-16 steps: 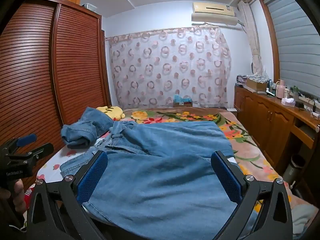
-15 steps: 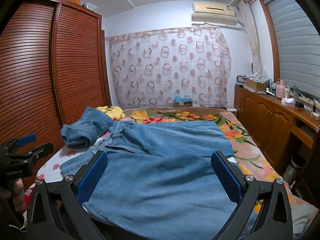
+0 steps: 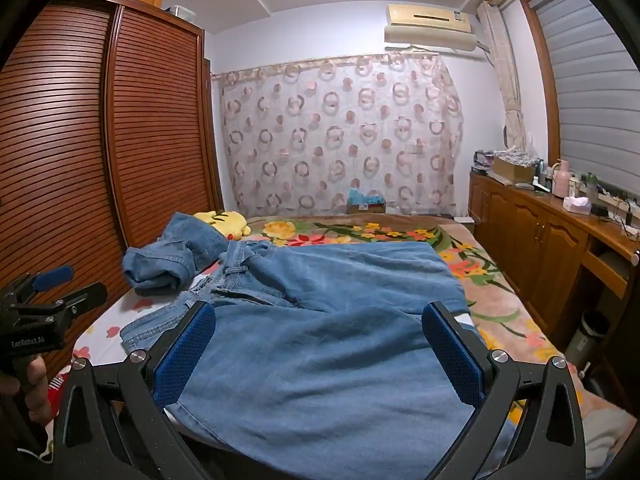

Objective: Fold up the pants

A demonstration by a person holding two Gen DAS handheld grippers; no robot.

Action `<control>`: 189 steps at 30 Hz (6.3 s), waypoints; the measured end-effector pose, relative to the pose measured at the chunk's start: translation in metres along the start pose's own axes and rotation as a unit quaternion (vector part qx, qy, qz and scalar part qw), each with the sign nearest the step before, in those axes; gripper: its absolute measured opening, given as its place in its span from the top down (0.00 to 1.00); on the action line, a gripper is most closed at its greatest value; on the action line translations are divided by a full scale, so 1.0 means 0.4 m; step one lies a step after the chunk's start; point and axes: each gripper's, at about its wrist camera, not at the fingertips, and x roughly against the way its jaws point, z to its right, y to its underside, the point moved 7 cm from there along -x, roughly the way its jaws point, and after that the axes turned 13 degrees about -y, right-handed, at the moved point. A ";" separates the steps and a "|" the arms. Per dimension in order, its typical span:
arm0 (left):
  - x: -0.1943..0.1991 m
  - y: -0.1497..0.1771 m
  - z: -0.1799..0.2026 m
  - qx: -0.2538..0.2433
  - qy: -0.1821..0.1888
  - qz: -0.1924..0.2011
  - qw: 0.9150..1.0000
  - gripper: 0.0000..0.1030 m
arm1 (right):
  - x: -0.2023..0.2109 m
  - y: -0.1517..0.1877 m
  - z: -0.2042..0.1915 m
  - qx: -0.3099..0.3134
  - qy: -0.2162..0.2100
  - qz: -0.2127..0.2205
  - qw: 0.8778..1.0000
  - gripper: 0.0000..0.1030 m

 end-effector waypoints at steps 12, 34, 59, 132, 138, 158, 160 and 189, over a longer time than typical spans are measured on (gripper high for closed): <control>0.001 0.010 -0.013 0.000 0.002 -0.002 1.000 0.00 | 0.002 0.005 -0.002 -0.002 -0.002 0.000 1.000 0.00; -0.004 0.009 -0.017 0.000 0.002 0.000 1.000 0.00 | -0.001 0.003 -0.006 0.000 -0.003 -0.001 1.000 0.00; -0.003 0.010 -0.018 0.002 0.002 0.000 1.000 0.00 | -0.002 0.003 -0.006 0.000 -0.003 -0.001 1.000 0.00; -0.326 0.242 -0.246 0.024 0.001 -0.169 0.985 0.25 | -0.097 0.027 0.114 -0.048 0.096 -0.151 0.983 0.06; -0.349 0.257 -0.239 0.030 0.016 -0.185 0.982 0.48 | -0.101 0.032 0.081 -0.058 0.097 -0.154 0.982 0.06; -0.281 0.184 -0.182 0.016 0.054 -0.146 0.988 0.85 | -0.102 0.013 0.151 -0.085 0.080 -0.160 0.980 0.06; -0.278 0.174 -0.174 0.012 0.056 -0.141 0.988 0.85 | -0.103 0.018 0.160 -0.092 0.078 -0.162 0.979 0.07; -0.296 0.198 -0.158 0.003 0.048 -0.157 0.987 0.85 | -0.098 0.020 0.210 -0.128 0.092 -0.185 0.970 0.70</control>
